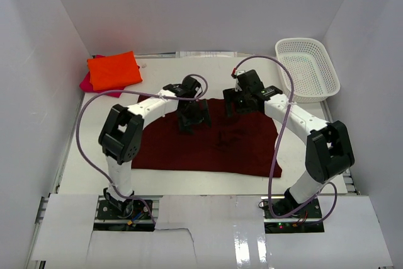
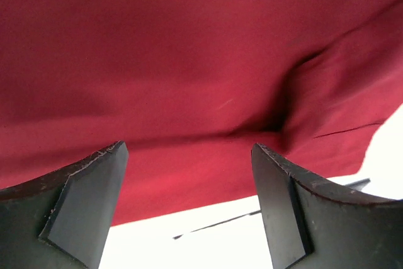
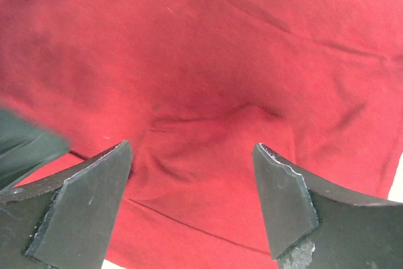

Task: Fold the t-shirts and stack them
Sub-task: Grap the side of the flattened tshirt furthest away from the robot with both arms

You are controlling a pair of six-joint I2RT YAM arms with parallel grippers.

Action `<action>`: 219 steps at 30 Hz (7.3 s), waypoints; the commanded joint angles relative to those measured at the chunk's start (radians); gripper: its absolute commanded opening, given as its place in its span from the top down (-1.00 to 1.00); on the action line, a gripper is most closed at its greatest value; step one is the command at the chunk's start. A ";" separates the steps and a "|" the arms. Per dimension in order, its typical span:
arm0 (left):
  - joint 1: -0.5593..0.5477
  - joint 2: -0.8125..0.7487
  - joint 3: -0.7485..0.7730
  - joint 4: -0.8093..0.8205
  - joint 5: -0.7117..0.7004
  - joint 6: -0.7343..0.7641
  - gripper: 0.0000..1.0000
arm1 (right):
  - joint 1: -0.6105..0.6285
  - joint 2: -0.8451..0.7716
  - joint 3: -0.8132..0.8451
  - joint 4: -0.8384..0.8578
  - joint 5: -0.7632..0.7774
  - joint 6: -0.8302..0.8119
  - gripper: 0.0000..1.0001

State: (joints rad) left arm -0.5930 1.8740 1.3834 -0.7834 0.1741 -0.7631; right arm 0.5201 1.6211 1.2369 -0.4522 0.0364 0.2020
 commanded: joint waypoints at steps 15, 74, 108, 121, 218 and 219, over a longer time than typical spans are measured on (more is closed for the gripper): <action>0.015 0.079 0.013 0.403 0.550 -0.088 -0.77 | -0.302 -0.026 -0.123 0.033 -0.381 0.082 -0.36; -0.013 0.174 0.023 0.427 0.397 -0.048 -0.32 | -0.402 0.189 -0.094 0.205 -0.629 0.031 0.83; -0.037 0.211 0.103 0.427 0.289 -0.025 0.62 | -0.402 0.128 -0.142 0.236 -0.616 0.016 0.80; -0.128 0.172 0.095 0.444 0.068 0.156 0.82 | -0.402 0.100 -0.162 0.247 -0.606 0.004 0.80; -0.301 0.132 0.075 0.572 -0.366 0.340 -0.20 | -0.390 0.051 -0.243 0.023 -0.219 0.042 0.85; -0.301 0.132 0.074 0.579 -0.343 0.340 -0.15 | -0.390 0.051 -0.241 0.023 -0.220 0.040 0.85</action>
State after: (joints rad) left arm -0.8921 2.0174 1.4250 -0.2489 -0.2634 -0.4374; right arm 0.1268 1.7027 0.9840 -0.4175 -0.1925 0.2470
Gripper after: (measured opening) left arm 0.586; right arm 0.080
